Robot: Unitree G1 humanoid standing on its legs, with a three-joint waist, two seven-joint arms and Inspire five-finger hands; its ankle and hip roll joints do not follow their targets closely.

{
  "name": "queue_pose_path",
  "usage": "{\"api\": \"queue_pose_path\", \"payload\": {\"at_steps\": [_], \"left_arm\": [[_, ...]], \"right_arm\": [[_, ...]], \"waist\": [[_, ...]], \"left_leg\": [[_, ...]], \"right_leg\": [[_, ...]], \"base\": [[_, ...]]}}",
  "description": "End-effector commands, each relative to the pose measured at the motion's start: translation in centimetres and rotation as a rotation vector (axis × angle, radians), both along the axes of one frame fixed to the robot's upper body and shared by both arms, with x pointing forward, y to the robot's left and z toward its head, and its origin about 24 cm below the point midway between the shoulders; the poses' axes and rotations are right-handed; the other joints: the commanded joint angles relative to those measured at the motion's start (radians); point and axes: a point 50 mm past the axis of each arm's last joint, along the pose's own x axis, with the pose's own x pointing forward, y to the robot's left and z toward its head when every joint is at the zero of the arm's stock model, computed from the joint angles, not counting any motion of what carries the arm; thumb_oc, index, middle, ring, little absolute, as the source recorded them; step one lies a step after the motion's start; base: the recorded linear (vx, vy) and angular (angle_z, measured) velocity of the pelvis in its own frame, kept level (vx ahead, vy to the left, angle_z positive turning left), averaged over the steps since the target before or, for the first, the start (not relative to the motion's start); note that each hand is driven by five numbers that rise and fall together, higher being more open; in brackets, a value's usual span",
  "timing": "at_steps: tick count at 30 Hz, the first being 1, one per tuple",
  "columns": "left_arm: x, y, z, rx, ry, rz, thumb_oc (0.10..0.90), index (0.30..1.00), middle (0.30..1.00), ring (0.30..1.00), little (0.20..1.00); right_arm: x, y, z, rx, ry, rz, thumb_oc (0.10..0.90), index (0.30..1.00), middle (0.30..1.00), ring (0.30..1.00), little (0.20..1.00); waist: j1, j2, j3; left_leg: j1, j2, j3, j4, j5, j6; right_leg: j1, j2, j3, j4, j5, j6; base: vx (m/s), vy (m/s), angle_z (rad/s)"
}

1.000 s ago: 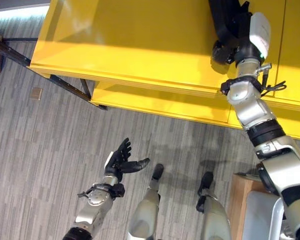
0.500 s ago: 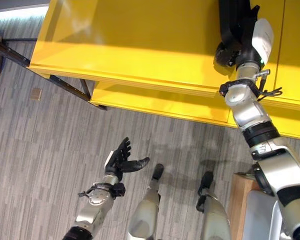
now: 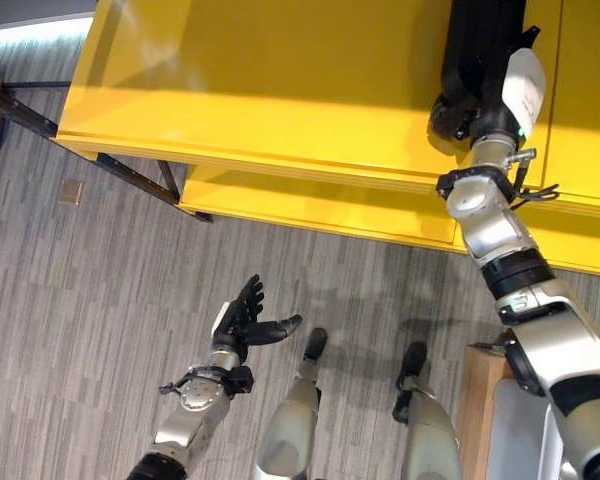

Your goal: Move parts from the plastic box to the shelf.

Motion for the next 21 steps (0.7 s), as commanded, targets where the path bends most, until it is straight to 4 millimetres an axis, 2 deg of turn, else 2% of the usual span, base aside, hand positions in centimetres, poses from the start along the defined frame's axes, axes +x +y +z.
{"api": "queue_pose_path", "payload": {"at_steps": [1, 2, 3, 4, 10, 14, 21], "left_arm": [[0.0, 0.2, 2.7, 0.0, -0.156, -0.017, 0.9, 1.0, 1.0, 1.0, 1.0], [0.0, 0.2, 2.8, -0.001, -0.157, -0.019, 0.9, 1.0, 1.0, 1.0, 1.0], [0.0, 0.3, 2.8, -0.001, -0.159, -0.019, 0.9, 1.0, 1.0, 1.0, 1.0], [0.0, 0.3, 2.8, -0.002, -0.162, -0.019, 0.9, 1.0, 1.0, 1.0, 1.0], [-0.2, 0.8, 2.7, 0.006, -0.156, -0.021, 0.9, 1.0, 1.0, 1.0, 1.0], [-0.2, 1.0, 2.6, 0.008, -0.151, -0.016, 0.9, 1.0, 1.0, 1.0, 1.0], [-0.2, 1.3, 2.5, 0.005, -0.146, 0.003, 0.9, 1.0, 1.0, 1.0, 1.0]], "right_arm": [[-0.9, 1.2, 4.6, -0.064, -0.199, 0.038, 0.402, 0.303, 0.303, 0.303, 0.303], [-0.9, 1.3, 4.7, -0.079, -0.195, 0.043, 0.496, 0.435, 0.435, 0.435, 0.435], [-0.9, 1.4, 4.8, -0.103, -0.188, 0.048, 0.745, 0.783, 0.783, 0.783, 0.783], [-0.8, 1.6, 4.9, -0.143, -0.177, 0.058, 0.9, 1.0, 1.0, 1.0, 1.0], [-0.9, 2.1, 6.3, -0.314, -0.155, 0.084, 0.9, 1.0, 1.0, 1.0, 1.0], [-1.3, 2.7, 7.3, -0.367, -0.179, 0.104, 0.9, 1.0, 1.0, 1.0, 1.0], [-3.0, 3.3, 9.4, -0.472, -0.28, 0.108, 0.9, 1.0, 1.0, 1.0, 1.0]], "waist": [[-0.005, -0.039, -0.033], [-0.004, -0.04, -0.033], [-0.004, -0.04, -0.032], [-0.002, -0.041, -0.032], [-0.002, -0.054, -0.03], [-0.005, -0.061, -0.029], [-0.015, -0.073, -0.031]], "left_leg": [[0.005, 0.05, 0.023, 0.031, -0.043, 0.028], [0.004, 0.05, 0.022, 0.032, -0.043, 0.028], [0.004, 0.05, 0.023, 0.032, -0.043, 0.028], [0.004, 0.05, 0.023, 0.033, -0.042, 0.027], [0.002, 0.05, 0.023, 0.037, -0.043, 0.025], [0.002, 0.051, 0.025, 0.037, -0.044, 0.025], [0.0, 0.053, 0.029, 0.042, -0.048, 0.025]], "right_leg": [[0.02, -0.064, 0.043, -0.002, 0.018, 0.055], [0.021, -0.064, 0.043, -0.002, 0.018, 0.055], [0.021, -0.064, 0.043, -0.001, 0.018, 0.056], [0.02, -0.064, 0.044, -0.001, 0.018, 0.056], [0.021, -0.064, 0.043, -0.001, 0.02, 0.056], [0.02, -0.063, 0.045, 0.0, 0.02, 0.056], [0.021, -0.06, 0.045, 0.001, 0.017, 0.056]], "base": [[0.0, 0.0, 0.0], [0.0, 0.0, 0.0], [0.0, 0.0, 0.0], [0.0, 0.0, 0.0], [0.0, 0.0, 0.0], [0.0, 0.0, 0.0], [0.0, 0.0, 0.0]]}}
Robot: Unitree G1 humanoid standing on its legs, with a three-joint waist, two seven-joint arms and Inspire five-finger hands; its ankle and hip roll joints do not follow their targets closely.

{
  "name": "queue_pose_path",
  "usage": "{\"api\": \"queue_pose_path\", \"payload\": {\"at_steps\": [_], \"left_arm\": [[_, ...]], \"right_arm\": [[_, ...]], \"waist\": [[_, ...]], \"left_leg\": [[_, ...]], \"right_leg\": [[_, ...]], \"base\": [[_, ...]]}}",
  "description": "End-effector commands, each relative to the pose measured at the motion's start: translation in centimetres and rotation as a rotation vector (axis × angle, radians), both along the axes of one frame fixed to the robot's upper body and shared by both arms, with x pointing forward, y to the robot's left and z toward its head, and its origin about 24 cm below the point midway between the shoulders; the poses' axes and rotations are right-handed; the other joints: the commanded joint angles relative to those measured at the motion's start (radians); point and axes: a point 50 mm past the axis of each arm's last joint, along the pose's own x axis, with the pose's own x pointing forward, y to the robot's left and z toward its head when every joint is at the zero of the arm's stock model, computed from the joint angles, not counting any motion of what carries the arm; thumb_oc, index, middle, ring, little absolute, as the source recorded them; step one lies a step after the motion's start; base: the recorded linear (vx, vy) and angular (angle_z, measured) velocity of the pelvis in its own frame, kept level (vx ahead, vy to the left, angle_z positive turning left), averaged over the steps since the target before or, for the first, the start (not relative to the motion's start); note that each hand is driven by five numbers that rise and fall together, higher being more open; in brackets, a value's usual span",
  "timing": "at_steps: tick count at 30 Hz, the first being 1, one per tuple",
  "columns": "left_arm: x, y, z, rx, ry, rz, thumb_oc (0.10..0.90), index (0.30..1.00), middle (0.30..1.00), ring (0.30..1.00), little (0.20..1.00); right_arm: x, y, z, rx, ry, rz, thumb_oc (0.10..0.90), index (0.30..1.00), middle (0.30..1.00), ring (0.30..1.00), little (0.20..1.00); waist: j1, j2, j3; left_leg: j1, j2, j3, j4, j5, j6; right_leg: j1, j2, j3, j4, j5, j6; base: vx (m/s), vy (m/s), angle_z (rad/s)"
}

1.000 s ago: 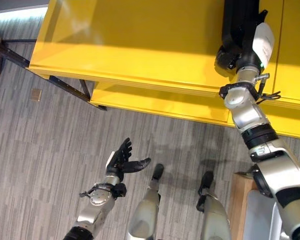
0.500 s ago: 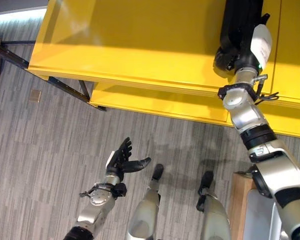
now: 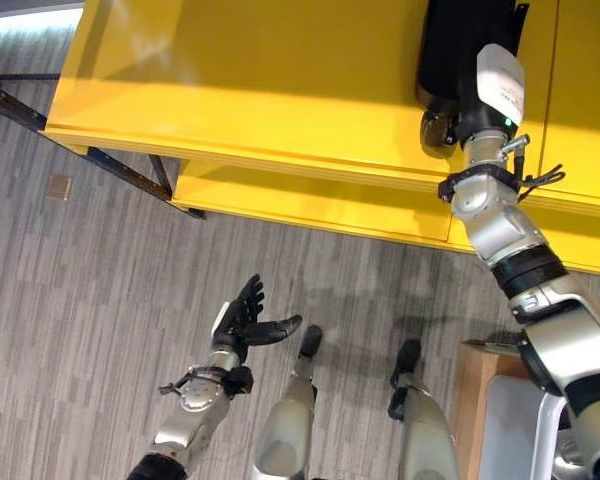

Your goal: Move parts from the plastic box to the shelf.

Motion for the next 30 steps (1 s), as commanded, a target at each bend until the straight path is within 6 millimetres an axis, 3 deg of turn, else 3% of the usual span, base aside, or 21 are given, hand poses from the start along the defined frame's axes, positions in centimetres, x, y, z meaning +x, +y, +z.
{"api": "queue_pose_path", "payload": {"at_steps": [1, 10, 16, 22, 30], "left_arm": [[-0.2, 1.3, 2.5, 0.008, -0.141, 0.01, 0.9, 1.0, 1.0, 1.0, 1.0], [-0.1, 1.8, 2.6, 0.026, -0.145, 0.032, 0.9, 1.0, 1.0, 1.0, 1.0], [-0.1, 1.9, 2.6, 0.032, -0.144, 0.039, 0.9, 1.0, 1.0, 1.0, 1.0], [-0.2, 2.1, 2.5, 0.033, -0.137, 0.056, 0.9, 1.0, 1.0, 1.0, 1.0], [-0.7, 2.3, 1.9, 0.042, -0.113, 0.076, 0.9, 1.0, 1.0, 1.0, 1.0]], "right_arm": [[-3.0, 2.6, 8.3, -0.183, -0.34, 0.089, 0.9, 1.0, 1.0, 1.0, 1.0], [-6.1, 2.4, 11.1, -0.254, -0.537, 0.053, 0.9, 1.0, 1.0, 1.0, 1.0], [-7.5, 2.1, 11.8, -0.258, -0.616, 0.046, 0.9, 1.0, 1.0, 1.0, 1.0], [-9.1, 2.3, 11.1, -0.254, -0.668, 0.097, 0.9, 1.0, 1.0, 1.0, 1.0], [-10.7, 2.9, 7.6, -0.273, -0.628, 0.223, 0.9, 1.0, 1.0, 1.0, 1.0]], "waist": [[-0.004, -0.043, -0.047], [-0.012, -0.057, -0.054], [-0.02, -0.063, -0.057], [-0.031, -0.075, -0.062], [-0.053, -0.091, -0.073]], "left_leg": [[0.012, 0.053, 0.028, 0.036, -0.048, 0.025], [0.013, 0.053, 0.03, 0.043, -0.056, 0.026], [0.013, 0.053, 0.032, 0.047, -0.06, 0.026], [0.016, 0.055, 0.034, 0.052, -0.066, 0.026], [0.028, 0.06, 0.044, 0.052, -0.071, 0.027]], "right_leg": [[0.033, -0.062, 0.042, -0.001, 0.014, 0.057], [0.037, -0.063, 0.044, 0.0, 0.011, 0.058], [0.04, -0.062, 0.046, -0.001, 0.01, 0.058], [0.044, -0.059, 0.052, 0.0, 0.009, 0.058], [0.057, -0.055, 0.058, -0.015, 0.013, 0.061]], "base": [[0.0, 0.0, 0.0], [0.0, 0.0, 0.0], [0.0, 0.0, 0.0], [0.0, 0.0, 0.0], [0.0, 0.004, -0.03]]}}
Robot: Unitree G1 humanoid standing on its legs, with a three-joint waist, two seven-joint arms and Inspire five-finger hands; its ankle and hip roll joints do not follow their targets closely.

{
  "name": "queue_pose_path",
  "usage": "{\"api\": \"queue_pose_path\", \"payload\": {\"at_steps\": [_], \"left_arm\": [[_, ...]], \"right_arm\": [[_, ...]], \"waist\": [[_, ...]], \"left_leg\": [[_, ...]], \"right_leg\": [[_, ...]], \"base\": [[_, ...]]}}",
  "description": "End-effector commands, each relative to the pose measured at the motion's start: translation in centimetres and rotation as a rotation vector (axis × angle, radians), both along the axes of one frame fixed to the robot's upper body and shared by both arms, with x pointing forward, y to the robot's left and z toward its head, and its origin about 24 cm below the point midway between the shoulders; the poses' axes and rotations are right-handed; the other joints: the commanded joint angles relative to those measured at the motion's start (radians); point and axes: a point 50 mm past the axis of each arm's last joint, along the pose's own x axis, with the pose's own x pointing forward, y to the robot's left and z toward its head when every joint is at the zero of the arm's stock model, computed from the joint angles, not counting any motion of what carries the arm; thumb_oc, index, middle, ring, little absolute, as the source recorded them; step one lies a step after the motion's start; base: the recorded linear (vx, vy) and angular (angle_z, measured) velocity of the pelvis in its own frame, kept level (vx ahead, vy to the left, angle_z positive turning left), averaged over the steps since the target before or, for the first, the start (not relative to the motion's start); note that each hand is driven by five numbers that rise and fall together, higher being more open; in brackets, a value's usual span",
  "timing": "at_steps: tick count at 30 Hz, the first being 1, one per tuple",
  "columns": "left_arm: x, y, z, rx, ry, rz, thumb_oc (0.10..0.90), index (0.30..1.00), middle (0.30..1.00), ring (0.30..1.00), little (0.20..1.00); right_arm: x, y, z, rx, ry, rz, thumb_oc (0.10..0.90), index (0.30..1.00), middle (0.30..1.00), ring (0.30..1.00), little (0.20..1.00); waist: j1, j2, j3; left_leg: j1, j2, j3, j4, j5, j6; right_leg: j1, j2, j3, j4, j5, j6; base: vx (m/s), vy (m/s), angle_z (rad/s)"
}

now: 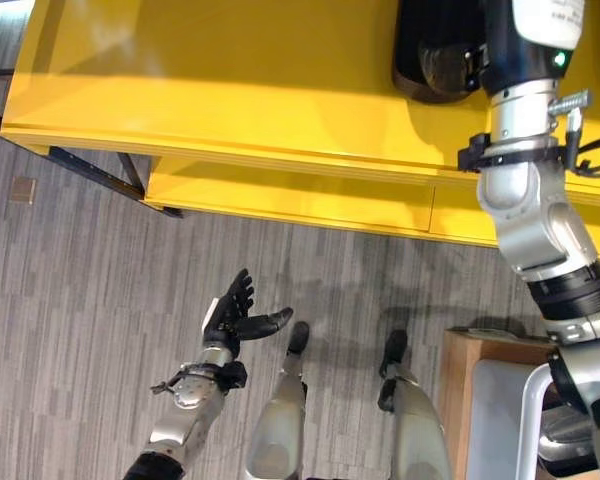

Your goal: Move parts from the plastic box to the shelf.

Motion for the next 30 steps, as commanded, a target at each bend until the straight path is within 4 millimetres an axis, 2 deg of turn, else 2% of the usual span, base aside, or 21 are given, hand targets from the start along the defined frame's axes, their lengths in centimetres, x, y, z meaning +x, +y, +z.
{"api": "queue_pose_path", "payload": {"at_steps": [1, 4, 5, 7, 8, 13, 14, 15, 17, 19, 21, 24, 27, 30], "left_arm": [[-1.0, 1.1, 1.3, 0.044, -0.082, 0.015, 0.9, 1.0, 1.0, 1.0, 1.0], [-1.3, 1.2, 1.0, 0.048, -0.068, 0.018, 0.9, 1.0, 1.0, 1.0, 1.0], [-1.3, 1.2, 0.9, 0.05, -0.066, 0.017, 0.9, 1.0, 1.0, 1.0, 1.0], [-1.7, 1.2, 0.5, 0.042, -0.05, 0.024, 0.9, 1.0, 1.0, 1.0, 1.0], [-1.8, 1.2, 0.5, 0.045, -0.047, 0.023, 0.9, 1.0, 1.0, 1.0, 1.0], [-2.6, 0.6, -0.5, 0.017, -0.012, 0.022, 0.9, 1.0, 1.0, 1.0, 1.0], [-3.1, 0.8, -0.8, 0.025, -0.002, 0.022, 0.9, 1.0, 1.0, 1.0, 1.0], [-3.1, 0.8, -0.8, 0.025, 0.0, 0.021, 0.9, 1.0, 1.0, 1.0, 1.0], [-3.7, 1.5, -0.9, 0.029, 0.001, 0.054, 0.9, 1.0, 1.0, 1.0, 1.0], [-4.0, 1.8, -1.0, 0.033, 0.005, 0.07, 0.9, 1.0, 1.0, 1.0, 1.0], [-4.2, 2.2, -1.2, 0.036, 0.01, 0.084, 0.9, 1.0, 1.0, 1.0, 1.0], [-4.6, 2.5, -1.4, 0.038, 0.018, 0.11, 0.9, 1.0, 1.0, 1.0, 1.0], [-4.9, 2.6, -1.8, 0.052, 0.033, 0.104, 0.9, 1.0, 1.0, 1.0, 1.0], [-4.7, 2.5, -1.5, 0.069, 0.021, 0.091, 0.9, 1.0, 1.0, 1.0, 1.0]], "right_arm": [[-3.5, 0.9, 2.8, -0.064, -0.221, 0.097, 0.9, 1.0, 1.0, 1.0, 1.0], [-4.1, 1.0, 0.8, -0.064, -0.163, 0.163, 0.9, 1.0, 1.0, 1.0, 1.0], [-4.1, 1.0, 0.7, -0.063, -0.161, 0.163, 0.9, 1.0, 1.0, 1.0, 1.0], [-4.6, 1.0, -3.2, 0.076, -0.001, 0.332, 0.9, 1.0, 1.0, 1.0, 1.0], [-4.7, 0.9, -3.3, 0.079, 0.003, 0.333, 0.9, 1.0, 1.0, 1.0, 1.0], [-5.8, 0.6, -8.2, 0.213, 0.172, 0.444, 0.9, 1.0, 1.0, 1.0, 1.0], [-6.3, 0.3, -9.5, 0.233, 0.235, 0.47, 0.9, 1.0, 1.0, 1.0, 1.0], [-6.3, 0.3, -9.6, 0.234, 0.237, 0.47, 0.9, 1.0, 1.0, 1.0, 1.0], [-6.7, 0.2, -11.2, 0.311, 0.317, 0.516, 0.9, 1.0, 1.0, 1.0, 1.0], [-6.8, 0.1, -11.8, 0.335, 0.349, 0.533, 0.9, 1.0, 1.0, 1.0, 1.0], [-7.0, 0.2, -12.5, 0.29, 0.391, 0.512, 0.9, 1.0, 1.0, 1.0, 1.0], [-7.2, 0.2, -13.6, 0.328, 0.465, 0.547, 0.9, 1.0, 1.0, 1.0, 1.0], [-7.6, 0.0, -14.2, 0.332, 0.506, 0.55, 0.9, 1.0, 1.0, 1.0, 1.0], [-7.5, -0.1, -14.3, 0.36, 0.506, 0.546, 0.9, 1.0, 1.0, 1.0, 1.0]], "waist": [[-0.014, -0.053, -0.097], [-0.024, -0.063, -0.107], [-0.023, -0.064, -0.109], [-0.042, -0.081, -0.131], [-0.041, -0.082, -0.133], [-0.06, -0.095, -0.176], [-0.066, -0.098, -0.202], [-0.065, -0.098, -0.202], [-0.074, -0.101, -0.233], [-0.077, -0.104, -0.244], [-0.079, -0.107, -0.267], [-0.08, -0.118, -0.294], [-0.082, -0.131, -0.317], [-0.088, -0.135, -0.321]], "left_leg": [[0.02, 0.055, 0.026, 0.048, -0.069, 0.023], [0.031, 0.058, 0.029, 0.043, -0.07, 0.022], [0.033, 0.058, 0.029, 0.042, -0.07, 0.023], [0.056, 0.064, 0.034, 0.03, -0.069, 0.023], [0.059, 0.064, 0.034, 0.028, -0.069, 0.023], [0.102, 0.06, 0.045, 0.012, -0.072, 0.024], [0.127, 0.051, 0.048, 0.006, -0.081, 0.032], [0.13, 0.051, 0.049, 0.005, -0.081, 0.032], [0.163, 0.032, 0.064, 0.005, -0.099, 0.05], [0.177, 0.024, 0.072, 0.005, -0.106, 0.057], [0.196, 0.006, 0.084, 0.007, -0.121, 0.068], [0.213, -0.027, 0.094, 0.025, -0.147, 0.082], [0.226, -0.075, 0.103, 0.064, -0.185, 0.108], [0.226, -0.099, 0.11, 0.08, -0.197, 0.124]], "right_leg": [[0.055, -0.062, 0.044, -0.01, 0.003, 0.066], [0.069, -0.061, 0.046, -0.022, 0.005, 0.068], [0.071, -0.061, 0.046, -0.024, 0.005, 0.069], [0.105, -0.061, 0.045, -0.057, 0.013, 0.074], [0.109, -0.061, 0.044, -0.06, 0.013, 0.074], [0.176, -0.075, 0.036, -0.118, 0.034, 0.088], [0.204, -0.082, 0.037, -0.144, 0.046, 0.096], [0.207, -0.082, 0.037, -0.147, 0.048, 0.096], [0.233, -0.093, 0.047, -0.168, 0.067, 0.107], [0.244, -0.099, 0.054, -0.175, 0.074, 0.112], [0.259, -0.113, 0.059, -0.183, 0.087, 0.122], [0.278, -0.142, 0.064, -0.185, 0.111, 0.138], [0.294, -0.178, 0.073, -0.176, 0.142, 0.152], [0.289, -0.196, 0.089, -0.165, 0.174, 0.159]], "base": [[0.02, 0.012, -0.07], [0.02, 0.009, -0.07], [0.02, 0.006, -0.06], [0.05, 0.012, -0.09], [0.05, 0.016, -0.06], [0.07, 0.06, -0.02], [0.12, 0.094, -0.04], [0.11, 0.108, -0.07], [0.08, 0.134, -0.12], [0.07, 0.126, -0.16], [0.08, 0.156, -0.14], [0.06, 0.152, -0.11], [0.05, 0.173, -0.01], [-0.01, 0.148, 0.03]]}}
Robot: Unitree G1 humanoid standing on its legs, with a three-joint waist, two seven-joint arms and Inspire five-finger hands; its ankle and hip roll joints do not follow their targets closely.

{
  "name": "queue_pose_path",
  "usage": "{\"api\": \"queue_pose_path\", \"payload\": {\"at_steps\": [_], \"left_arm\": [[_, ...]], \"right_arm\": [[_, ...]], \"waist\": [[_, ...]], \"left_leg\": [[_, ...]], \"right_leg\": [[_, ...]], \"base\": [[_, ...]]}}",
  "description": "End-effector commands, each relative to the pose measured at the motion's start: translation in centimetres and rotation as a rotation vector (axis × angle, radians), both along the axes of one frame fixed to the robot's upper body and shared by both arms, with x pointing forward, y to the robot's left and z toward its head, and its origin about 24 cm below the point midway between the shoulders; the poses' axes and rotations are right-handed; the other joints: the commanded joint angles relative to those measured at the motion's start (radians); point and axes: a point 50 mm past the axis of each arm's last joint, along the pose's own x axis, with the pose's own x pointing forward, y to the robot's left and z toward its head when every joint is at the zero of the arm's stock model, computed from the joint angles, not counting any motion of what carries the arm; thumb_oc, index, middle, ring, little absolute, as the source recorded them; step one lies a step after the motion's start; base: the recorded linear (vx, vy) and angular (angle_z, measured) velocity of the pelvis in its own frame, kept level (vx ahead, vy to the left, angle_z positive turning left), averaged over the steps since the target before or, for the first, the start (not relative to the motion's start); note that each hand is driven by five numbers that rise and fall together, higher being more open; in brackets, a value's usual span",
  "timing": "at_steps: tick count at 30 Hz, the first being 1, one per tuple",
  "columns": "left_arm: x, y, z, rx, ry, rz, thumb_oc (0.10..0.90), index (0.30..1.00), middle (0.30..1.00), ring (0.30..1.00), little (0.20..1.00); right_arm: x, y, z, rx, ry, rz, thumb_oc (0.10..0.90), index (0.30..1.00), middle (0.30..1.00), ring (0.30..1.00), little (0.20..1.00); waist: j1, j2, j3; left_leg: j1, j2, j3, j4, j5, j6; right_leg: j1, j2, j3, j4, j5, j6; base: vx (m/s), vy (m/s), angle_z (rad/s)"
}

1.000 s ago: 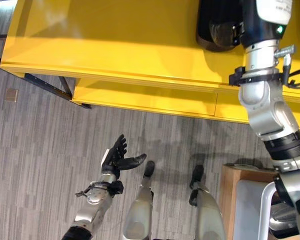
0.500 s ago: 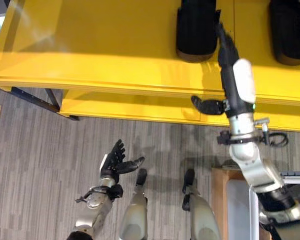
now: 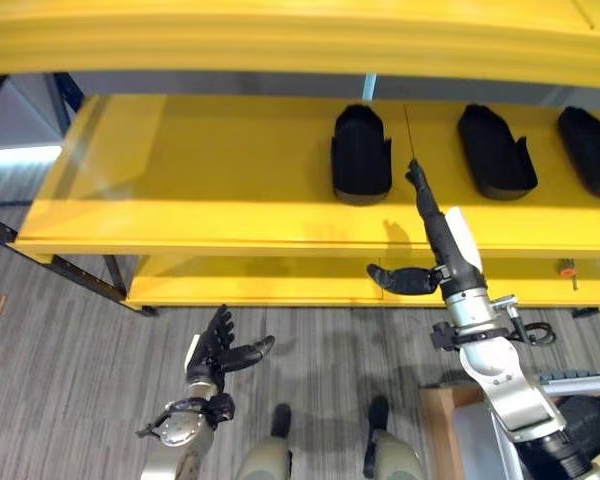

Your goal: Move parts from the plastic box to the shelf.

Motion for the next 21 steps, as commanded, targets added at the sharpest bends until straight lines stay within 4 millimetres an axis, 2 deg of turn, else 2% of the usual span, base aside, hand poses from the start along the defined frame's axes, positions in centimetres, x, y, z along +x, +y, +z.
{"api": "queue_pose_path", "payload": {"at_steps": [1, 3, 5, 6, 7, 8, 9, 10, 11, 12, 13, 14, 16, 17, 21], "left_arm": [[0.2, 0.8, 2.4, 0.083, -0.132, -0.034, 0.9, 1.0, 1.0, 1.0, 1.0], [0.6, 0.7, 2.8, 0.101, -0.149, -0.048, 0.9, 1.0, 1.0, 1.0, 1.0], [1.1, 0.9, 3.4, 0.115, -0.178, -0.037, 0.9, 1.0, 1.0, 1.0, 1.0], [1.4, 1.0, 3.7, 0.115, -0.193, -0.019, 0.9, 1.0, 1.0, 1.0, 1.0], [1.5, 1.0, 3.9, 0.106, -0.203, -0.003, 0.9, 1.0, 1.0, 1.0, 1.0], [1.6, 1.0, 3.9, 0.106, -0.204, -0.002, 0.9, 1.0, 1.0, 1.0, 1.0], [1.7, 0.9, 4.2, 0.095, -0.219, 0.008, 0.9, 1.0, 1.0, 1.0, 1.0], [1.7, 0.9, 4.2, 0.095, -0.219, 0.008, 0.9, 1.0, 1.0, 1.0, 1.0], [1.6, 1.0, 4.3, 0.076, -0.224, 0.028, 0.9, 1.0, 1.0, 1.0, 1.0], [1.3, 1.2, 4.3, 0.065, -0.225, 0.04, 0.9, 1.0, 1.0, 1.0, 1.0], [1.2, 1.2, 4.3, 0.066, -0.224, 0.041, 0.9, 1.0, 1.0, 1.0, 1.0], [1.0, 1.3, 4.2, 0.058, -0.22, 0.049, 0.9, 1.0, 1.0, 1.0, 1.0], [0.7, 1.2, 3.7, 0.041, -0.2, 0.049, 0.9, 1.0, 1.0, 1.0, 1.0], [0.5, 1.1, 3.4, 0.028, -0.192, 0.046, 0.9, 1.0, 1.0, 1.0, 1.0], [-0.1, 0.7, 2.8, 0.011, -0.162, 0.031, 0.9, 1.0, 1.0, 1.0, 1.0]], "right_arm": [[-0.9, 1.2, 4.6, 0.08, -0.244, 0.099, 0.9, 1.0, 1.0, 1.0, 1.0], [-0.8, 1.4, 4.5, 0.093, -0.242, 0.098, 0.9, 1.0, 1.0, 1.0, 1.0], [-0.6, 2.0, 4.8, 0.101, -0.252, 0.115, 0.9, 1.0, 1.0, 1.0, 1.0], [-0.5, 2.5, 4.9, 0.108, -0.259, 0.134, 0.9, 1.0, 1.0, 1.0, 1.0], [-0.4, 2.8, 5.0, 0.107, -0.258, 0.149, 0.9, 1.0, 1.0, 1.0, 1.0], [-0.4, 2.8, 5.1, 0.106, -0.259, 0.15, 0.9, 1.0, 1.0, 1.0, 1.0], [-0.3, 3.1, 5.1, 0.097, -0.256, 0.171, 0.9, 1.0, 1.0, 1.0, 1.0], [-0.3, 3.1, 5.1, 0.097, -0.256, 0.171, 0.9, 1.0, 1.0, 1.0, 1.0], [-0.1, 3.3, 5.4, 0.097, -0.262, 0.181, 0.9, 1.0, 1.0, 1.0, 1.0], [0.1, 3.6, 5.8, 0.107, -0.278, 0.186, 0.9, 1.0, 1.0, 1.0, 1.0], [0.1, 3.6, 5.8, 0.108, -0.277, 0.186, 0.9, 1.0, 1.0, 1.0, 1.0], [0.2, 3.8, 5.9, 0.12, -0.28, 0.195, 0.9, 1.0, 1.0, 1.0, 1.0], [0.1, 3.8, 5.7, 0.124, -0.273, 0.202, 0.9, 1.0, 1.0, 1.0, 1.0], [0.0, 3.8, 5.7, 0.114, -0.273, 0.207, 0.9, 1.0, 1.0, 1.0, 1.0], [-0.4, 3.1, 5.6, 0.108, -0.266, 0.199, 0.9, 1.0, 1.0, 1.0, 1.0]], "waist": [[-0.013, -0.033, -0.097], [-0.022, -0.033, -0.094], [-0.019, -0.026, -0.076], [0.004, -0.006, -0.057], [0.008, 0.011, -0.045], [0.006, 0.009, -0.045], [0.009, 0.027, -0.032], [0.01, 0.026, -0.033], [0.026, 0.033, -0.029], [0.061, 0.021, -0.038], [0.063, 0.021, -0.034], [0.076, 0.011, -0.036], [0.082, 0.007, -0.044], [0.07, 0.011, -0.044], [0.025, 0.019, -0.05]], "left_leg": [[0.007, -0.023, 0.014, 0.035, -0.097, 0.041], [0.003, -0.035, 0.03, 0.039, -0.099, 0.049], [-0.003, -0.027, 0.054, 0.042, -0.092, 0.059], [0.002, -0.008, 0.081, 0.039, -0.091, 0.065], [0.004, 0.003, 0.098, 0.036, -0.079, 0.069], [0.002, 0.0, 0.097, 0.034, -0.074, 0.07], [0.005, 0.021, 0.125, 0.026, -0.055, 0.084], [0.003, 0.02, 0.126, 0.024, -0.051, 0.084], [-0.005, 0.036, 0.152, 0.013, -0.034, 0.094], [-0.023, 0.053, 0.198, 0.014, -0.03, 0.082], [-0.016, 0.055, 0.199, 0.018, -0.037, 0.081], [-0.022, 0.065, 0.219, 0.013, -0.032, 0.068], [-0.036, 0.09, 0.243, 0.013, -0.012, 0.048], [-0.035, 0.12, 0.256, 0.0, 0.008, 0.028], [-0.015, 0.189, 0.322, -0.054, 0.066, -0.011]], "right_leg": [[0.009, -0.13, 0.031, 0.004, 0.147, 0.103], [-0.008, -0.138, 0.045, -0.002, 0.199, 0.102], [-0.051, -0.128, 0.029, 0.032, 0.214, 0.099], [-0.065, -0.132, -0.061, 0.094, 0.164, 0.092], [-0.063, -0.127, -0.1, 0.161, 0.116, 0.076], [-0.065, -0.129, -0.1, 0.161, 0.117, 0.075], [-0.054, -0.087, -0.114, 0.287, 0.026, 0.049], [-0.057, -0.088, -0.113, 0.286, 0.028, 0.048], [-0.055, -0.061, -0.136, 0.369, -0.042, 0.03], [-0.005, -0.08, -0.197, 0.304, -0.083, 0.025], [0.005, -0.078, -0.197, 0.299, -0.086, 0.025], [0.037, -0.067, -0.217, 0.227, -0.109, 0.022], [0.047, -0.029, -0.19, 0.153, -0.128, 0.019], [0.048, 0.013, -0.176, 0.111, -0.137, 0.01], [0.032, 0.084, -0.138, 0.036, -0.121, 0.002]], "base": [[-0.04, 0.151, 0.01], [-0.05, 0.109, 0.04], [-0.15, 0.13, -0.17], [-0.23, 0.25, -0.54], [-0.15, 0.186, -1.06], [-0.15, 0.184, -1.22], [-0.1, 0.098, -1.11], [-0.2, 0.129, -0.72], [-0.22, -0.068, -0.62], [-0.19, -0.07, -0.54], [-0.14, -0.175, -0.87], [-0.07, -0.151, -1.3], [-0.08, -0.255, -1.16], [-0.05, -0.262, -0.67], [-0.05, -0.23, -0.6]]}}
